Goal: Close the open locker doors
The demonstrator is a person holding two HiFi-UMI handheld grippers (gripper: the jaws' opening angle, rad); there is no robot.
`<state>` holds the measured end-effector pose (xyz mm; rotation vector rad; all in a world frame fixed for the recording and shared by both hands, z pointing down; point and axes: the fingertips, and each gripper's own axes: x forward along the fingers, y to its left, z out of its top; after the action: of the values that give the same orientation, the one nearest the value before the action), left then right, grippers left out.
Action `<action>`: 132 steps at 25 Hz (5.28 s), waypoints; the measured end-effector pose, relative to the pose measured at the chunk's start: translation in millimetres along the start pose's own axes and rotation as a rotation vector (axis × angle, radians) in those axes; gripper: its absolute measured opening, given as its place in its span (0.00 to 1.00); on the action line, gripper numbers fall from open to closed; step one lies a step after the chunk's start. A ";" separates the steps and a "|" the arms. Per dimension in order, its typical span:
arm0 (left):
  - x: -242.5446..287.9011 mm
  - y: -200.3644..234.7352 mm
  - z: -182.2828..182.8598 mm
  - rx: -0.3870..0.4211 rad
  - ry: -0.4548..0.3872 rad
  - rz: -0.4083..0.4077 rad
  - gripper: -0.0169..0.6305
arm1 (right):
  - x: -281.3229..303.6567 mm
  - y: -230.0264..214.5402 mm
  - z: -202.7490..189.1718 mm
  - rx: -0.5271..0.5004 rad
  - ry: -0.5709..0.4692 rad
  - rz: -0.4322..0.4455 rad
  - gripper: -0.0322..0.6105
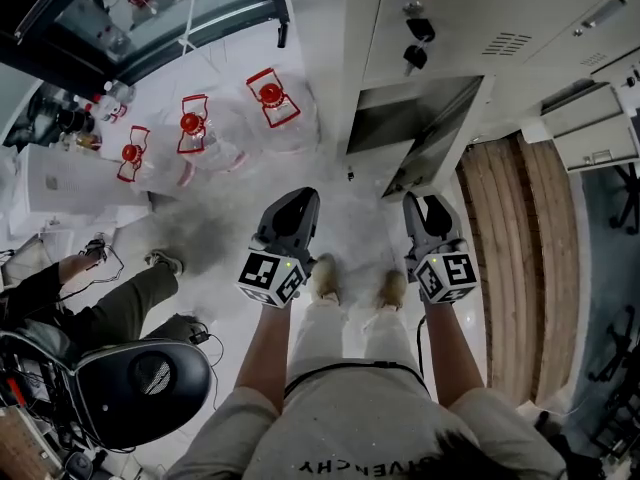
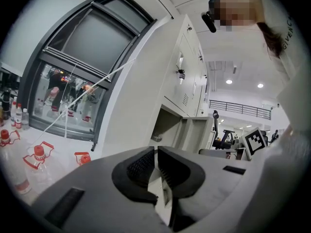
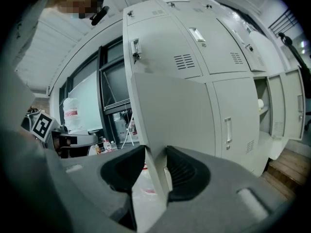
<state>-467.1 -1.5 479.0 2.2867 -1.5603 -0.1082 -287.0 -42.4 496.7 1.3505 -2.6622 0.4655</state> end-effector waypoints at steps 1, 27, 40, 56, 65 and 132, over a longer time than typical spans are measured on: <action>0.0 2.6 0.4 0.000 0.000 -0.001 0.05 | 3.0 2.1 0.3 0.001 -0.002 -0.001 0.26; 39.3 62.2 30.0 0.006 -0.051 -0.001 0.05 | 94.0 42.2 12.9 -0.008 -0.038 0.048 0.24; 43.9 76.3 27.5 -0.009 -0.043 0.006 0.05 | 132.2 45.8 19.6 -0.014 -0.055 0.061 0.24; 37.0 87.9 18.9 -0.011 -0.025 0.015 0.05 | 153.4 45.0 17.3 -0.044 -0.047 0.065 0.11; 34.0 84.8 15.1 -0.010 -0.022 0.014 0.05 | 158.4 44.1 18.4 -0.050 -0.048 0.069 0.09; 271.6 -412.2 -57.3 0.149 0.096 -0.492 0.05 | -375.8 -401.0 85.1 -0.031 -0.231 -0.557 0.17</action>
<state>16.9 -102.9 429.9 2.7049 -0.9600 -0.0082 261.3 -4.4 411.8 2.1399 -2.2732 0.2078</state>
